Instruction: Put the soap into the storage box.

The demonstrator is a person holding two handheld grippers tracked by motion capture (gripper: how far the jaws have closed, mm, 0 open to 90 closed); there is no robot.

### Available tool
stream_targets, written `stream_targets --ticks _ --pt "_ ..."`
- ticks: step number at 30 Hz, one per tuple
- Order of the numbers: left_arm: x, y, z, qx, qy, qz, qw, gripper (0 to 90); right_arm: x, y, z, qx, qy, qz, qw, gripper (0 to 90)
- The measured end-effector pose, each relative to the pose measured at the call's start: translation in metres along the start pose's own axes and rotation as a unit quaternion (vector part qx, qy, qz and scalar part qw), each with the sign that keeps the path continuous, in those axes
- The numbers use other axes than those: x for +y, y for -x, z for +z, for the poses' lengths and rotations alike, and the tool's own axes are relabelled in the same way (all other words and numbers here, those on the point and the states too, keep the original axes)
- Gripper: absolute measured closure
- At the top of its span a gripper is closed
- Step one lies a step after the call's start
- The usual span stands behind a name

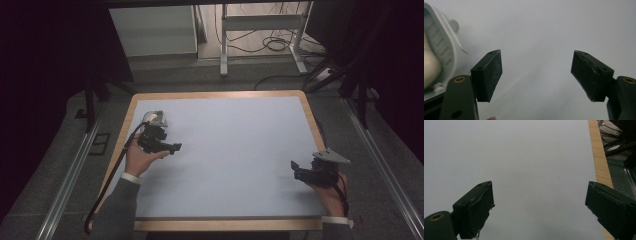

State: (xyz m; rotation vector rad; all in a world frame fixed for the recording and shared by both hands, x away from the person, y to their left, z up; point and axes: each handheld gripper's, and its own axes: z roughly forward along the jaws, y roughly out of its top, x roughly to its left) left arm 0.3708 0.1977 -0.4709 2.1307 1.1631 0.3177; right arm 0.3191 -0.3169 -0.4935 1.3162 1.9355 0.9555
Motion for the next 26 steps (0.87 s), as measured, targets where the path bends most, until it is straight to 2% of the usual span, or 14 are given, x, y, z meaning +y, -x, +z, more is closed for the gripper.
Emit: stream_targets --ticks 3,6,7,9,13,19,26 --pt "-0.014 0.005 0.001 -0.013 0.007 -0.009 0.9999 25.4 0.000 0.000 -0.001 0.000 -0.001 0.000 1.0000 8.1" --pt "-0.026 0.010 0.003 -0.013 0.009 -0.010 0.9998 25.1 -0.001 0.001 -0.001 0.000 0.000 -0.001 1.0000 8.1" --pt "-0.030 0.013 0.003 -0.011 0.014 -0.013 0.9998 25.1 -0.001 0.001 -0.001 0.000 0.000 -0.001 1.0000 8.1" --pt "-0.039 0.017 0.001 -0.024 0.031 -0.022 0.9990 25.2 -0.001 0.000 -0.001 -0.001 0.000 0.000 1.0000 8.1" --pt "-0.052 0.024 0.000 -0.014 0.037 -0.022 0.9990 25.1 0.000 -0.002 -0.001 0.000 -0.001 -0.003 1.0000 8.1" --pt "-0.055 0.025 -0.001 -0.013 0.036 -0.017 0.9991 24.1 0.001 -0.004 0.000 0.003 -0.001 -0.007 1.0000 8.1" --pt "-0.058 0.016 -0.006 -0.002 0.040 -0.024 0.9989 23.5 0.002 -0.008 0.001 0.007 0.001 -0.011 0.9999 8.1"
